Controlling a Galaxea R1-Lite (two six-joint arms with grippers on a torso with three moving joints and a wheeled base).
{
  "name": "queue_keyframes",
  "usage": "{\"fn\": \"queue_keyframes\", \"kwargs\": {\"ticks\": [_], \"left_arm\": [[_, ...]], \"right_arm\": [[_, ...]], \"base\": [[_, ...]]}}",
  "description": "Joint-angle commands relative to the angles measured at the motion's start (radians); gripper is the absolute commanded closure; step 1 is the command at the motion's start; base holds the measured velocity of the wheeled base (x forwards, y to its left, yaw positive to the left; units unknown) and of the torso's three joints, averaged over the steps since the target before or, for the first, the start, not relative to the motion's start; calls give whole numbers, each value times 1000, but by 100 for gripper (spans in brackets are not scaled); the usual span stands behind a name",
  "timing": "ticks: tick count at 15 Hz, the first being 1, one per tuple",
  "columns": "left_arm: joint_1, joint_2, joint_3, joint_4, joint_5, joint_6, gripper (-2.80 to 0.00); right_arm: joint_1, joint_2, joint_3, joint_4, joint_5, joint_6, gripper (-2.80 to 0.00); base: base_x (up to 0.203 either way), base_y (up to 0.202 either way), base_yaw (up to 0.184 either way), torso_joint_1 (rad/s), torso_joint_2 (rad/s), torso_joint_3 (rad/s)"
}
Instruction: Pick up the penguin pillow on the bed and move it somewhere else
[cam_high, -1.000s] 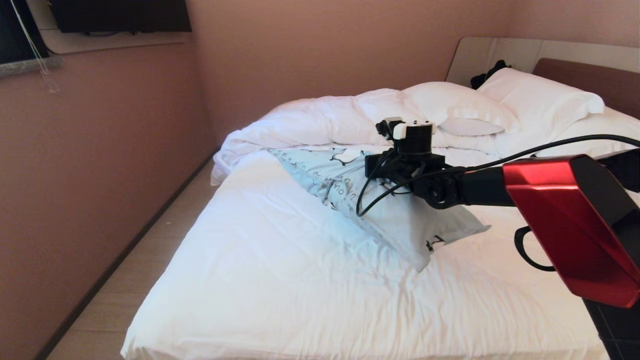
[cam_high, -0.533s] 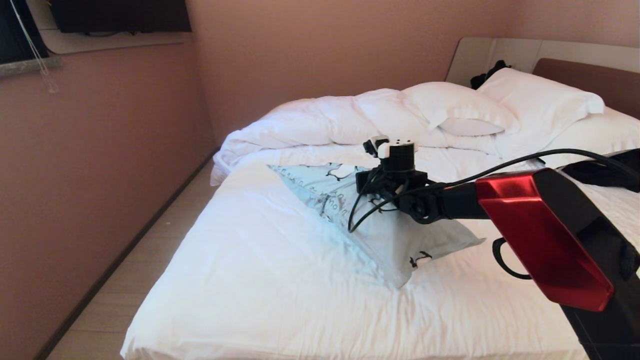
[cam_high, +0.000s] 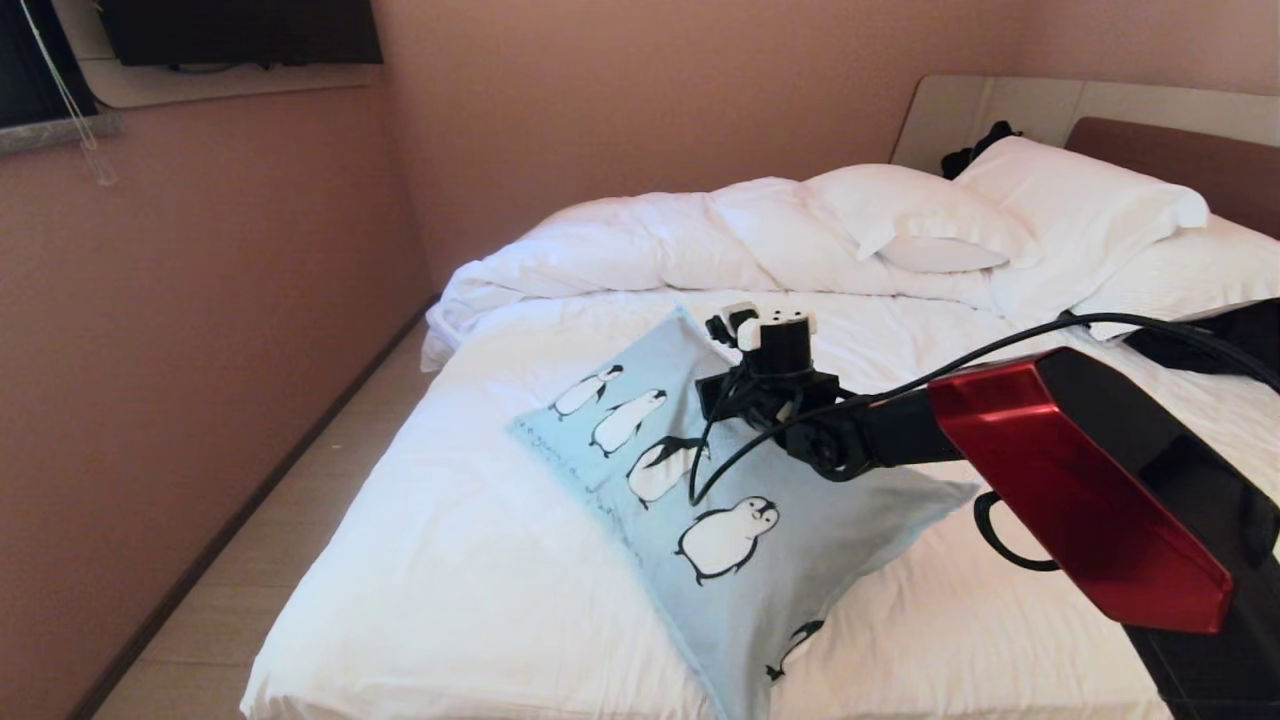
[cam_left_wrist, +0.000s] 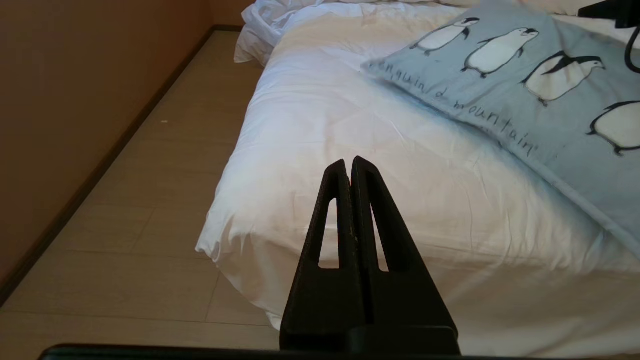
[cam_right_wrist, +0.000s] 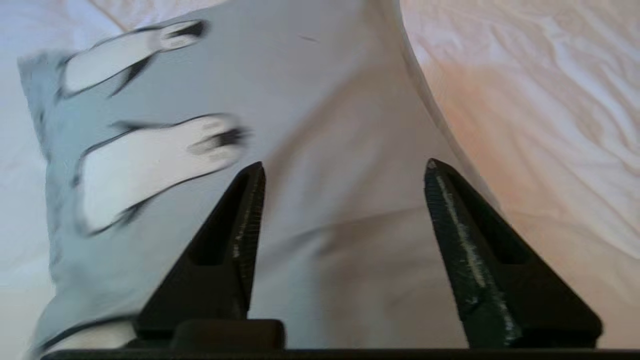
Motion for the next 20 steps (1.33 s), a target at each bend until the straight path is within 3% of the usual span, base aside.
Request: {"fn": "queue_keyframes", "kwargs": {"ticks": [1, 5, 9, 10, 14, 20], "left_arm": [[0, 0, 3, 1, 0, -1, 0], [0, 0, 3, 0, 0, -1, 0], [0, 0, 3, 0, 0, -2, 0], [0, 0, 3, 0, 0, -1, 0], [0, 0, 3, 0, 0, -1, 0], [0, 0, 3, 0, 0, -1, 0]], "right_arm": [[1, -91, 65, -10, -1, -2, -280], [-13, -300, 190, -38, 1, -1, -280], [-115, -533, 296, -20, 3, -3, -280], [-164, -587, 325, -1, 4, -2, 0], [-316, -772, 487, 38, 12, 11, 0], [-399, -1163, 728, 76, 11, 20, 0]], "base": [[0, 0, 0, 0, 0, 0], [0, 0, 0, 0, 0, 0], [0, 0, 0, 0, 0, 0], [0, 0, 0, 0, 0, 0], [0, 0, 0, 0, 0, 0], [0, 0, 0, 0, 0, 0]]}}
